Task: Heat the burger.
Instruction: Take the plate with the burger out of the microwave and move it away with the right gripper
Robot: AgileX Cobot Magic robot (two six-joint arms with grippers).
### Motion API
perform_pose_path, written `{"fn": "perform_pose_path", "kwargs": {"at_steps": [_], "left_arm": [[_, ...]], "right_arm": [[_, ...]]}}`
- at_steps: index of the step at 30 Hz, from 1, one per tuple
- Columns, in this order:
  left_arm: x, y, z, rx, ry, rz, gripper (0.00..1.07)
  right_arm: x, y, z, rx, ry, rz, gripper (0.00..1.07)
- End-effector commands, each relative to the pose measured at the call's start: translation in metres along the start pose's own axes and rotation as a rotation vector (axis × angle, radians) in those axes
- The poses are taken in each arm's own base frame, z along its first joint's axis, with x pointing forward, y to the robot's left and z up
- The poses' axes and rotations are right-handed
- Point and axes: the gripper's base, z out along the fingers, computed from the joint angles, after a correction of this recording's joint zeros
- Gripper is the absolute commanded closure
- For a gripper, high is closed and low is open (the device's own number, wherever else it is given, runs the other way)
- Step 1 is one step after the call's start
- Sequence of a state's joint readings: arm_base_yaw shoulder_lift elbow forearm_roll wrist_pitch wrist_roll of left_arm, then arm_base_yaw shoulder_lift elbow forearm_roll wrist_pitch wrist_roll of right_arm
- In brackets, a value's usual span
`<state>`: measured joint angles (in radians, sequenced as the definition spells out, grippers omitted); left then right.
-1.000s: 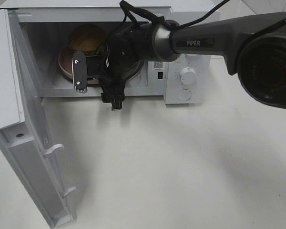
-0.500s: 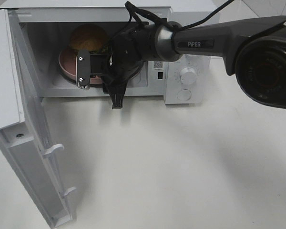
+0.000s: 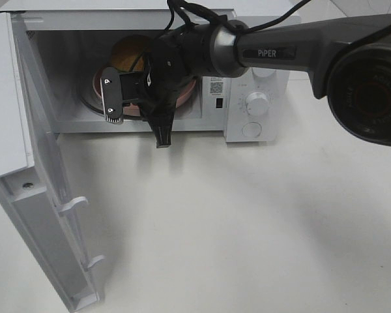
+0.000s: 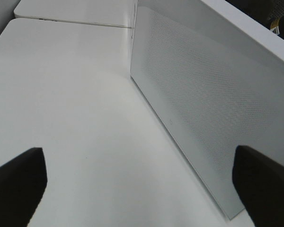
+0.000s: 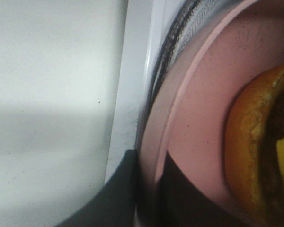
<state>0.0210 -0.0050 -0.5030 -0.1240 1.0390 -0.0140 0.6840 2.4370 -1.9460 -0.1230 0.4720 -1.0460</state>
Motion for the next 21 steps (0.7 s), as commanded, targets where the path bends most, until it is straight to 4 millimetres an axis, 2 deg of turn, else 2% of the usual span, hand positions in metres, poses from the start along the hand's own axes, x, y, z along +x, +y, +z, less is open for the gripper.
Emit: {"fn": "perform_pose_path", "kwargs": {"at_steps": [1, 13, 21], "left_arm": [[0.001, 0.000, -0.002, 0.002, -0.025, 0.002, 0.07], [0.001, 0.000, -0.002, 0.002, -0.025, 0.002, 0.07], [0.001, 0.000, -0.002, 0.001, -0.025, 0.003, 0.07]], "right_arm": [[-0.005, 0.007, -0.002, -0.052, 0.011, -0.015, 1.07], [-0.002, 0.010, -0.019, -0.007, 0.008, -0.135, 1.07], [-0.002, 0.020, -0.031, 0.016, -0.003, -0.176, 1.07]]}}
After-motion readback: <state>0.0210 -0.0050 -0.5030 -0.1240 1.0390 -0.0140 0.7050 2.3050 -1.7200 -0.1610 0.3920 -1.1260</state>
